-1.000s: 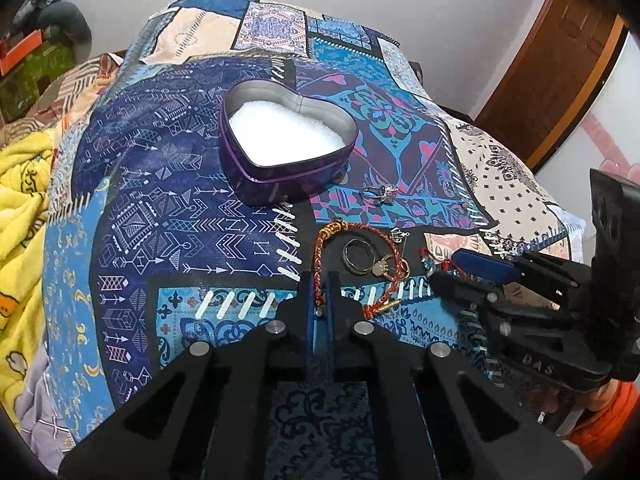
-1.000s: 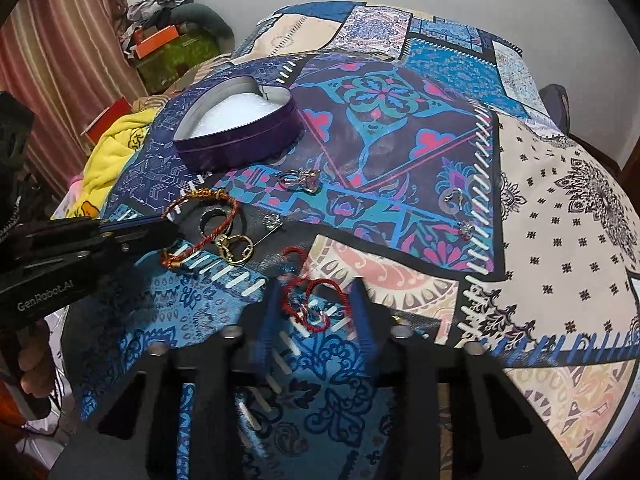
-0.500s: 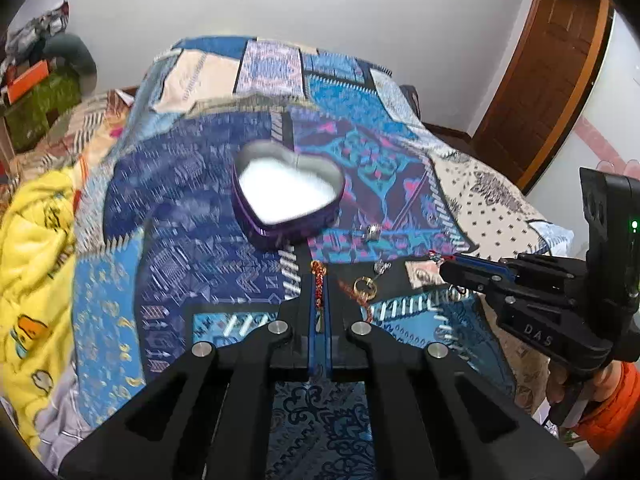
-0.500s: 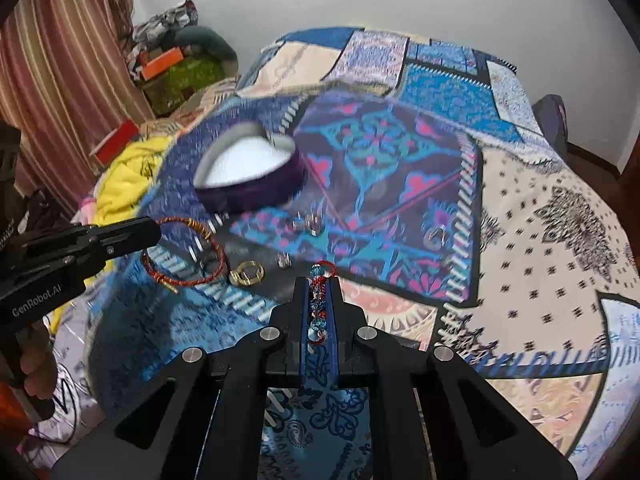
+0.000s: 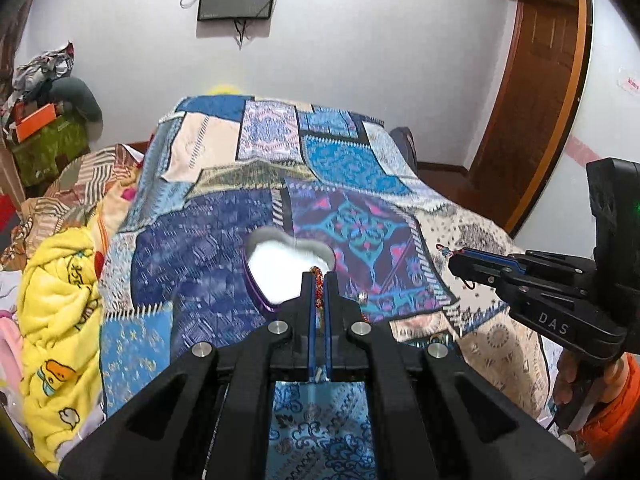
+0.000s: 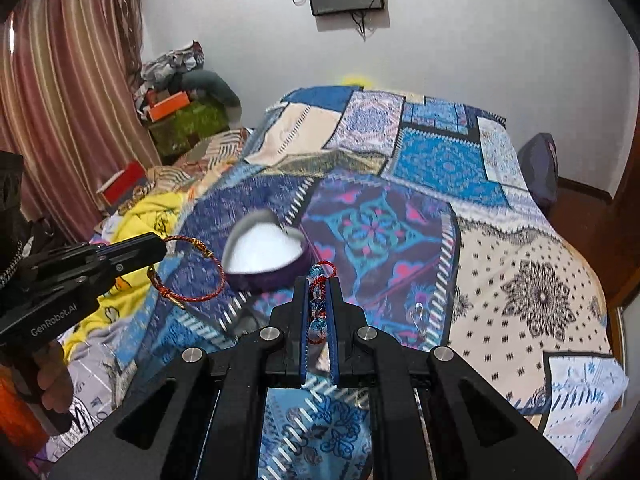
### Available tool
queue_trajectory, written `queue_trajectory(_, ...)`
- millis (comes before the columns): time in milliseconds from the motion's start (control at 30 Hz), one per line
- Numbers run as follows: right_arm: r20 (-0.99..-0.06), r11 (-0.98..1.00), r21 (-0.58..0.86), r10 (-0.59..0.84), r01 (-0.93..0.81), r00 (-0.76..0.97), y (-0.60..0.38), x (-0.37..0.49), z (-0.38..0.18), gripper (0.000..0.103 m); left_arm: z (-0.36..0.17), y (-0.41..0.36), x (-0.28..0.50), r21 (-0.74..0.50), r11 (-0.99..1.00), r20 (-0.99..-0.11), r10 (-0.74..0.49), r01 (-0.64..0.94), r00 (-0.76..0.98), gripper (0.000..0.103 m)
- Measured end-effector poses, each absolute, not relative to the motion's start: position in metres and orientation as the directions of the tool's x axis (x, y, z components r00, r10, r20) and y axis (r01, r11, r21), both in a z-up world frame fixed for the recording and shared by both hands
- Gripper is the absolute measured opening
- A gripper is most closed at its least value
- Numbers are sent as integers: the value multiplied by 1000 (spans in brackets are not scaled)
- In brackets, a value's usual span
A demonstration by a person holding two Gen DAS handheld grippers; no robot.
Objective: Organize jewelry
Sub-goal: 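Grasp the red beaded bracelet with the right gripper and lift, then lower the bracelet into the purple heart tin and open the right gripper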
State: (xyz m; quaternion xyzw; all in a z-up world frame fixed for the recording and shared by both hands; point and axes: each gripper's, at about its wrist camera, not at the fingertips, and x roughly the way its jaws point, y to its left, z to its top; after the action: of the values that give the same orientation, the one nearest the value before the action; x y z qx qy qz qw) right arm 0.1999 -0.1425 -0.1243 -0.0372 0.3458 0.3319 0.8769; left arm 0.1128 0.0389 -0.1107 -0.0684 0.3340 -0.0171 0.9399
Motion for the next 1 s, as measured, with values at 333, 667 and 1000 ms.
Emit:
queue_trajectory(333,-582,764,170,588,-623,562,-124,213,-107,7,-99,57,133,-127,991,-598,-50,-33,800,2)
queue_trajectory(667,-582,745,187,609,-640,539,-103,235,-113,7,-114,71,173,-142,990,-618,-71,-22,783,2)
queue_trajectory(1000,-605,723,227,630,-653,487,-86,254,-132,7,-152,75,215,-183,983,-683,-124,-5,720,2)
